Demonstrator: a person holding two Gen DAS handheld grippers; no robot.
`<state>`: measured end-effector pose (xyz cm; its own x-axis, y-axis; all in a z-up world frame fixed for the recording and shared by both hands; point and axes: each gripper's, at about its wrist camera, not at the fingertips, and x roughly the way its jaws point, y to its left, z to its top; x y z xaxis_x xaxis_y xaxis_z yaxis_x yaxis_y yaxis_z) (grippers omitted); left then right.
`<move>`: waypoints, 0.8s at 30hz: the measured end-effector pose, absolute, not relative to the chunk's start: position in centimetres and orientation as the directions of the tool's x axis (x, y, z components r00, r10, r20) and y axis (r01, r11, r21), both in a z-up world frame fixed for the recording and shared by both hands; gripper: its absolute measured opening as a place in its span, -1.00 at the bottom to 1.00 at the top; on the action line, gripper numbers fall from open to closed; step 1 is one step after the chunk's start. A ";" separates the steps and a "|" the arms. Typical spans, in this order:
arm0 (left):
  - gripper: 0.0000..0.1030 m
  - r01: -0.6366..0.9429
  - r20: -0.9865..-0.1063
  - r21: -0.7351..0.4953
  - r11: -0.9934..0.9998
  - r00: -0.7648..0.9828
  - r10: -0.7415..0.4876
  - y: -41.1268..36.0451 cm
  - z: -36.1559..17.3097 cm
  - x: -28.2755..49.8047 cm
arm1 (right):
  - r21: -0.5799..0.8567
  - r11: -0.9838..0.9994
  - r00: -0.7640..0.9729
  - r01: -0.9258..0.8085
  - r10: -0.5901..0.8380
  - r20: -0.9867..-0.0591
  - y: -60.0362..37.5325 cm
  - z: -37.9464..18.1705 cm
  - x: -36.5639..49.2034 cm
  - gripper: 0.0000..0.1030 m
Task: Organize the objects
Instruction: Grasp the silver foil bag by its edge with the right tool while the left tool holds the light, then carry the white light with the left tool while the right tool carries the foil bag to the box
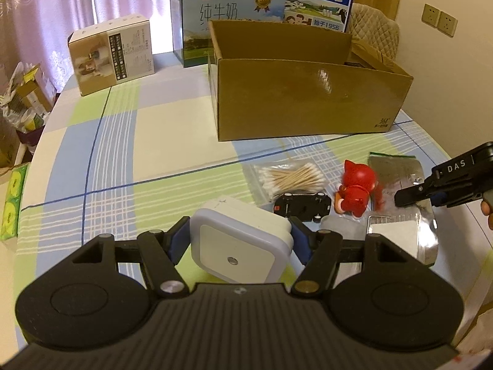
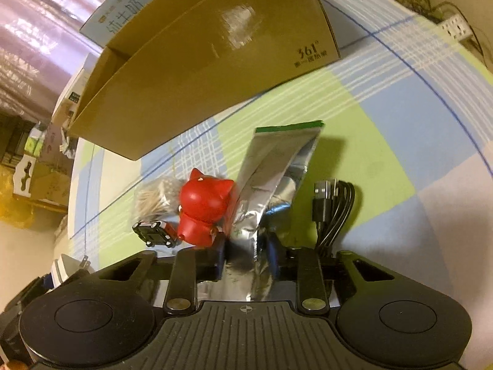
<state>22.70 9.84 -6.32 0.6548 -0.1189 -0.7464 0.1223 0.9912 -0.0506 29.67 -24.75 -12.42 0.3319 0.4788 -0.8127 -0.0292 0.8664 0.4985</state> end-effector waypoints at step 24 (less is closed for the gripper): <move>0.23 0.143 -0.700 -0.069 0.987 0.698 -0.150 6.6 -2.9 23.8 | 0.464 0.857 0.471 -0.225 0.512 -0.718 -27.2 -4.5 28.3 -1.00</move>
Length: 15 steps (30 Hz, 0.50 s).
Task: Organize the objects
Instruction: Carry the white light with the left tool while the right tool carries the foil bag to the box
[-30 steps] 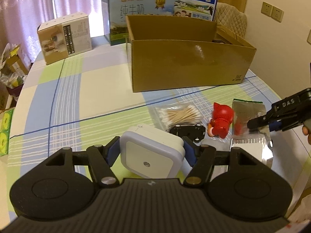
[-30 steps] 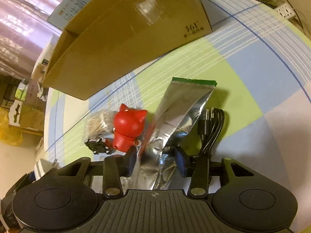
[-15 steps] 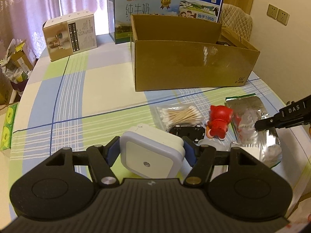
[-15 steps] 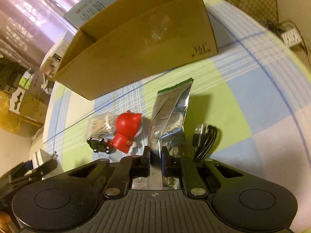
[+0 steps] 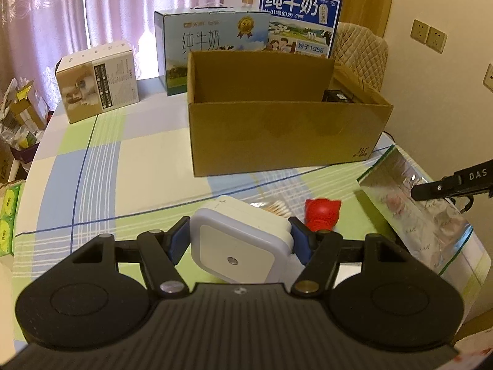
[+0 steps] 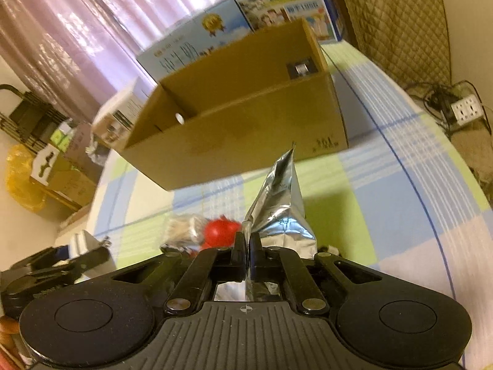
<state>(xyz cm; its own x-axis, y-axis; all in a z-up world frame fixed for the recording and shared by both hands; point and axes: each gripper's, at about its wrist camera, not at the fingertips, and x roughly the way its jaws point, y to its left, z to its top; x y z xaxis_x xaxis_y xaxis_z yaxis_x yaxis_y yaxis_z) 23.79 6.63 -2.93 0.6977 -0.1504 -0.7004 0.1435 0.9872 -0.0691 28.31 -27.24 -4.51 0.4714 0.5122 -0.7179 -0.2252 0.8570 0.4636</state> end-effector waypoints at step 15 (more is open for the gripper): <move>0.23 0.155 -0.653 -0.059 0.986 0.741 -0.156 4.9 0.4 27.0 | 0.504 0.801 0.531 -0.324 0.595 -0.603 -27.3 1.8 31.0 -1.00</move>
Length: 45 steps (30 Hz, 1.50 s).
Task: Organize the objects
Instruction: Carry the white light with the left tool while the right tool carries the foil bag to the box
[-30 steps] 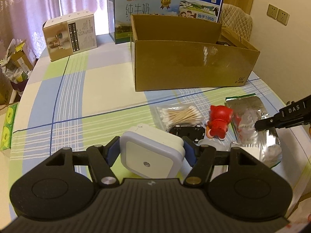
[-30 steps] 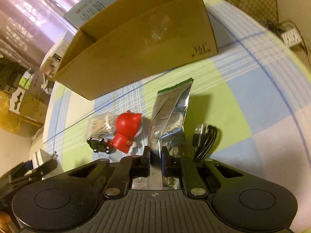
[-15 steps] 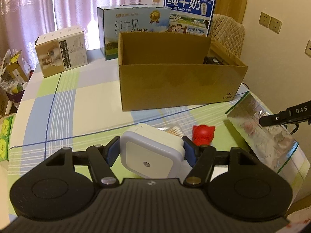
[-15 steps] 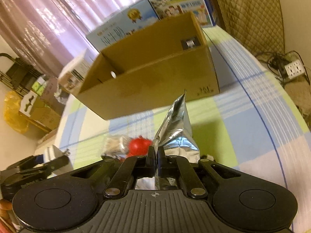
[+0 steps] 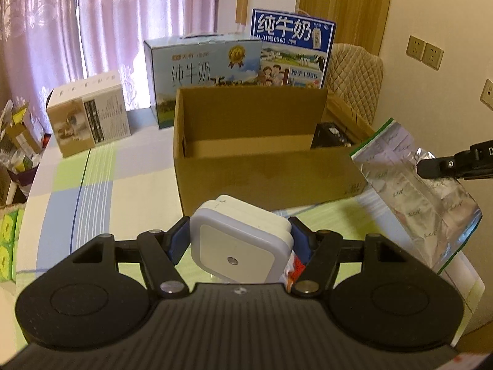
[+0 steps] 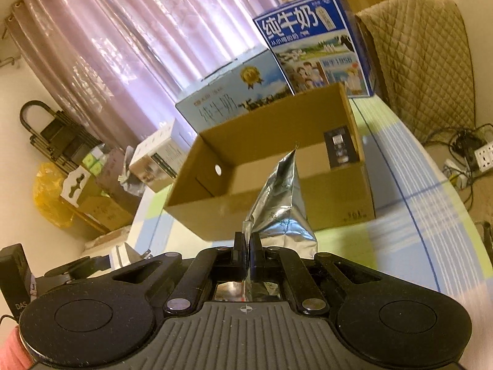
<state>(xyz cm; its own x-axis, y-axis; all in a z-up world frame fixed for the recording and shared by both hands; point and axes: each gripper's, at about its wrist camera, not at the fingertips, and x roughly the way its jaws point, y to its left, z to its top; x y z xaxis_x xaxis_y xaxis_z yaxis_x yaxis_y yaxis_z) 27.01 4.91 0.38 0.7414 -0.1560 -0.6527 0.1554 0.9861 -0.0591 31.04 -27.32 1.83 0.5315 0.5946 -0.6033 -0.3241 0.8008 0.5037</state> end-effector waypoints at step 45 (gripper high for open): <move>0.23 0.124 -0.672 -0.032 0.992 0.732 -0.113 2.7 1.3 44.9 | 0.504 0.836 0.589 -0.216 0.523 -0.616 -23.4 -1.9 52.4 -1.00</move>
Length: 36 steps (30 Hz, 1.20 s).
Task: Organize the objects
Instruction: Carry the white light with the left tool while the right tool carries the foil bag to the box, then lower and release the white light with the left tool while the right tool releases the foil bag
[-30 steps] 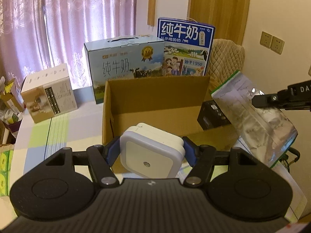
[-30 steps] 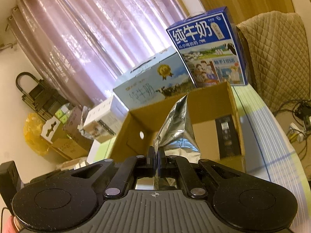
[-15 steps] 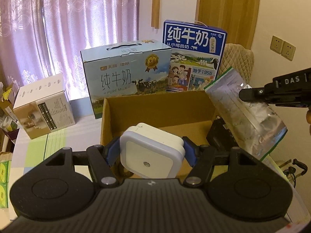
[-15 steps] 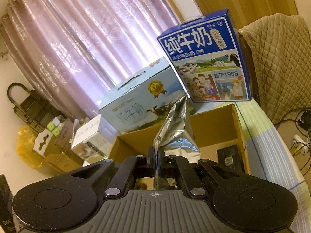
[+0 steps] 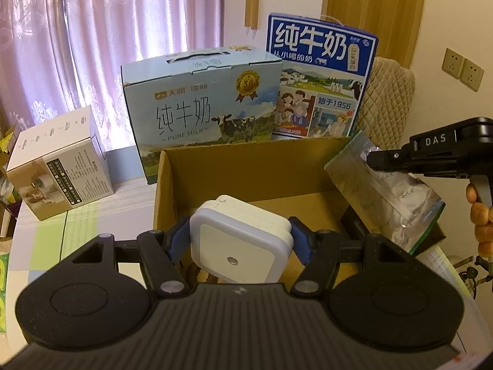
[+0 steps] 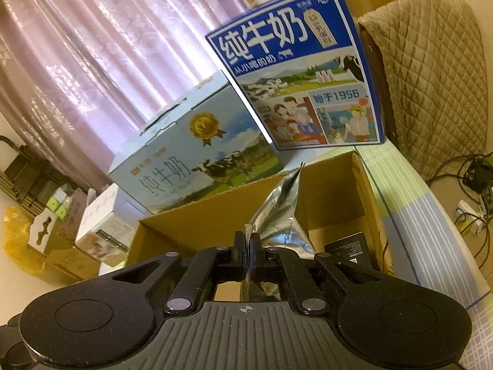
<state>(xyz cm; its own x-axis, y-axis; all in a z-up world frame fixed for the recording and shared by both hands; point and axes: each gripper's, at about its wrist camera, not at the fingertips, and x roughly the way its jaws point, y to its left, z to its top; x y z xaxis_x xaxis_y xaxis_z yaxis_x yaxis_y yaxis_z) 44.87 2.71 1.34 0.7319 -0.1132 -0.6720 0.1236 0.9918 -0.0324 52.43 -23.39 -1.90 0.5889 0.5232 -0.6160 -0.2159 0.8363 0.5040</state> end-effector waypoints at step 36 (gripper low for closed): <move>0.63 0.086 -0.733 -0.052 0.995 0.673 -0.096 3.0 -1.3 47.5 | 0.344 0.892 0.593 -0.294 0.452 -0.666 -23.9 -2.5 48.8 0.21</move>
